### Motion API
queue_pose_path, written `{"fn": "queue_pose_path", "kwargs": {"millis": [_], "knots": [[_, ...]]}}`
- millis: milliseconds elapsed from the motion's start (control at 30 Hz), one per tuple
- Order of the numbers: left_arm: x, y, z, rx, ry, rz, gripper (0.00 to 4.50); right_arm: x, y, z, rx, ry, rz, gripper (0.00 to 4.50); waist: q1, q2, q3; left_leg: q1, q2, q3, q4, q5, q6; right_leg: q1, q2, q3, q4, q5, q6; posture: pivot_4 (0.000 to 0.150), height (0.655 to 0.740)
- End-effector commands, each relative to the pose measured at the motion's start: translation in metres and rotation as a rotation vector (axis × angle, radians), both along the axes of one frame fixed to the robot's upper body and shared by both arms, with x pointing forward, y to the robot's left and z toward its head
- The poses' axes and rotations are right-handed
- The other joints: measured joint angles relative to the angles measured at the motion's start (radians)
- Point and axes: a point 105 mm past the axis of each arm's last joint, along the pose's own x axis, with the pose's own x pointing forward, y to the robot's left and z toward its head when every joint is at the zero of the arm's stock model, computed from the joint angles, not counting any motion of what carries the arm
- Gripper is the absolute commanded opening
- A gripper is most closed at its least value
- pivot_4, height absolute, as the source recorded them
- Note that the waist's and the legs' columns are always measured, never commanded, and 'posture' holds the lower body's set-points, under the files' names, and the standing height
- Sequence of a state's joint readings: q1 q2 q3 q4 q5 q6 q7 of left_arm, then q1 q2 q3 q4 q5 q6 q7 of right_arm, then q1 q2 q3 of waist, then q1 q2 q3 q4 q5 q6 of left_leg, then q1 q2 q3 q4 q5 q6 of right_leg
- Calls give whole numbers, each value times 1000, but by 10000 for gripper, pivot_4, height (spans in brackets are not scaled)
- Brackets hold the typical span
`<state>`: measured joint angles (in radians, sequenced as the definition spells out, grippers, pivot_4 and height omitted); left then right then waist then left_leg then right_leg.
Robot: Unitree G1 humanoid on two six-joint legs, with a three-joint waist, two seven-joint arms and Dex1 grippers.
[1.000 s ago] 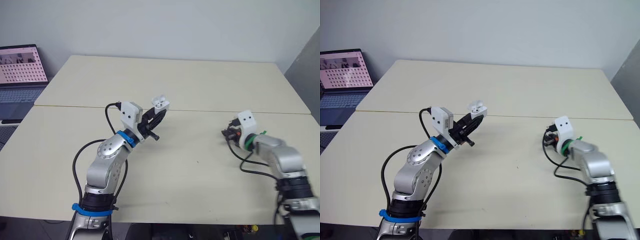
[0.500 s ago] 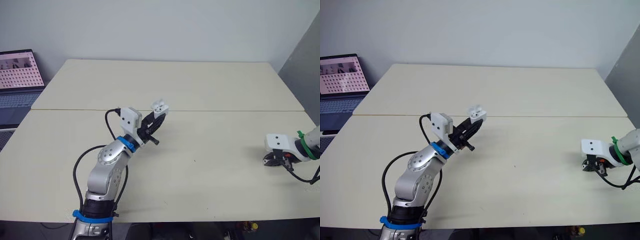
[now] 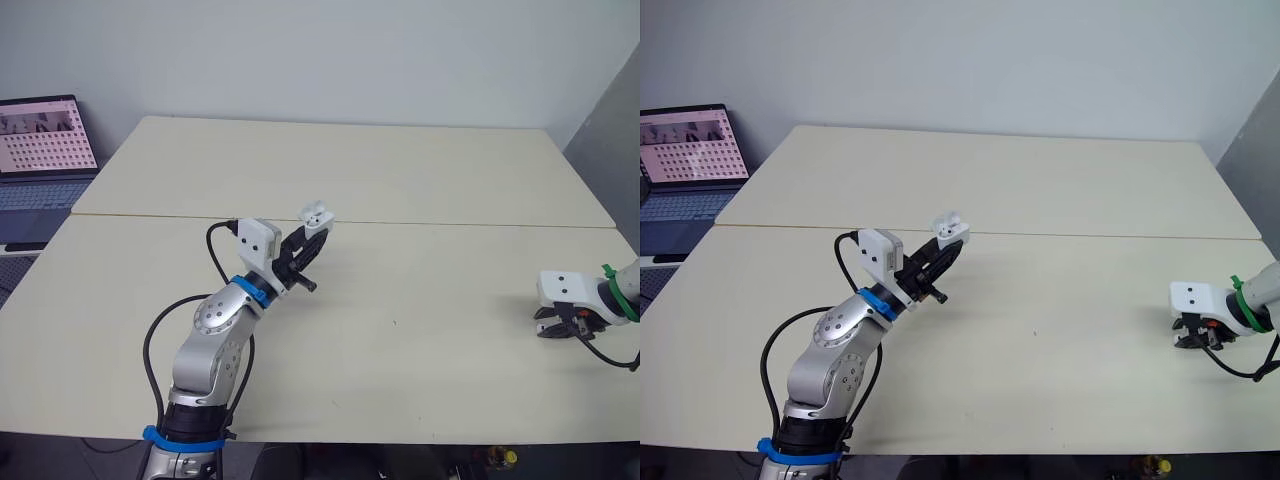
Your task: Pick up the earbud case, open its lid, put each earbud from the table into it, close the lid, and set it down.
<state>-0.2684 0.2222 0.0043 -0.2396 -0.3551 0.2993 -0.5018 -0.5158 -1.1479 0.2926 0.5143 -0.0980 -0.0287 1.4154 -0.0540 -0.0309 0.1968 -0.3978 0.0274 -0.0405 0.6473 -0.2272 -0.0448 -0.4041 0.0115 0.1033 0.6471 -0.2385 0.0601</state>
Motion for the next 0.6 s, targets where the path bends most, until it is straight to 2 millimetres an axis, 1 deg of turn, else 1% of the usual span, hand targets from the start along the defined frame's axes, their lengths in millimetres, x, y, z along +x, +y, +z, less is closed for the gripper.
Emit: {"fn": "queue_pose_path", "kwargs": {"millis": [33, 100, 133, 200, 267, 333, 400, 467, 500, 533, 567, 600], "knots": [[-5, -8, 17, -16, -63, -32, 7559, -5, -8, -10, -36, 26, -43, 16619, 0, 0, 0, 0, 0, 0, 0, 0, 0, 0, 0, 0, 0, 0, 0, 1500, 7400], [-5, -9, 17, -17, -63, -32, 7559, -4, -8, -10, -38, 24, -44, 16619, 0, 0, 0, 0, 0, 0, 0, 0, 0, 0, 0, 0, 0, 0, 0, 1500, 7400], [-5, -8, 17, -18, -64, -30, 7559, -4, -8, -10, -38, 21, -46, 14901, 0, -1, 0, 0, 0, 0, 0, 0, 0, 0, 0, 0, 0, 0, 0, 1500, 7400], [-4, -7, 18, -18, -65, -27, 7559, -4, -8, -10, -37, 19, -47, 10622, 0, -2, -1, 0, 0, 0, 0, 0, 0, 0, 0, 0, 0, 0, 0, 1500, 7400], [-4, -7, 18, -17, -65, -26, 7559, -3, -6, -10, -23, 24, -50, 4084, 0, -2, -1, 0, 0, 0, 0, 0, 0, 0, 0, 0, 0, 0, 0, 1500, 7400], [-4, -7, 18, -18, -66, -26, 7559, -2, -3, -8, -14, 23, -48, 3861, 0, -2, -1, 0, 0, 0, 1, 0, 0, 0, 0, 0, 0, 0, 0, 1500, 7400], [-5, -9, 18, -19, -67, -30, 7559, 1, 5, -5, 26, 12, -30, 3861, 0, -2, -1, 0, 0, 0, 1, 0, 0, 0, 0, 0, 0, 1, 1, 1500, 7400], [-6, -11, 17, -20, -66, -38, 7559, 8, 22, 1, 92, -15, -12, 3861, -1, -2, -1, 0, 0, 0, 1, 0, 0, 0, 0, 0, 1, 1, 0, 1500, 7400], [-6, -12, 17, -22, -66, -44, 7559, 15, 44, 9, 187, -44, 25, 3861, -4, -2, -1, 0, 0, 0, 1, 0, 0, 0, 0, 0, 1, 1, 0, 1500, 7400], [-7, -14, 17, -23, -66, -54, 7559, 27, 75, 23, 336, -106, 32, 3861, -9, -2, -1, 1, 1, 0, 0, 0, 0, 0, 0, 0, 1, 1, 0, 1500, 7400], [-7, -15, 17, -28, -65, -63, 7559, 40, 110, 44, 525, -174, 18, 3861, -24, -3, -1, 1, 2, 1, 0, 0, 0, 0, 1, 0, 1, 1, 0, 1500, 7400], [-6, -16, 18, -34, -64, -70, 7559, 48, 138, 67, 711, -208, -24, 3861, -37, -4, -1, 2, 3, 1, 0, 0, 0, 0, 3, 1, 2, 2, -2, 1500, 7400]]}}
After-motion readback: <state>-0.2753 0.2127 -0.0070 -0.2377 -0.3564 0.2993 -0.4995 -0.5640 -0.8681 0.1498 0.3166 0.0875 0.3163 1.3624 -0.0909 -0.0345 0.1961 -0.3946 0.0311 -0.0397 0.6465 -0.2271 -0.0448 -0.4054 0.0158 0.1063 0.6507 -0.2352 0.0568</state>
